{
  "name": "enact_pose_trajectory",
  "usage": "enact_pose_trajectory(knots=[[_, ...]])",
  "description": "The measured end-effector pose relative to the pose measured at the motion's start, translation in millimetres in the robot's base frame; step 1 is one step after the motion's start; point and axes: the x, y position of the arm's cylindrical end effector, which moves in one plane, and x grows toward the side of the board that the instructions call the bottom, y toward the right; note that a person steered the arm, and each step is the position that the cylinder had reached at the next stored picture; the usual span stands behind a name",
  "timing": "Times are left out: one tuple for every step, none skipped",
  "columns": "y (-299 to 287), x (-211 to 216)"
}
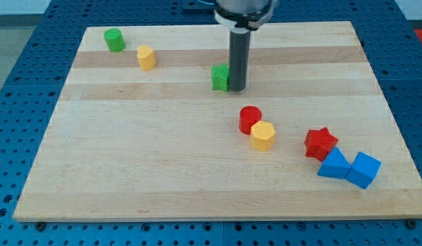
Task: Move the green star diagonally bottom right to the yellow heart
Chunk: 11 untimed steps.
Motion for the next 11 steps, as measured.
enact_pose_trajectory(knots=[[-33, 3], [-45, 3], [17, 3], [24, -46], [15, -58], [-2, -56], [-21, -45], [-41, -35], [-55, -30], [-45, -32], [-23, -6]])
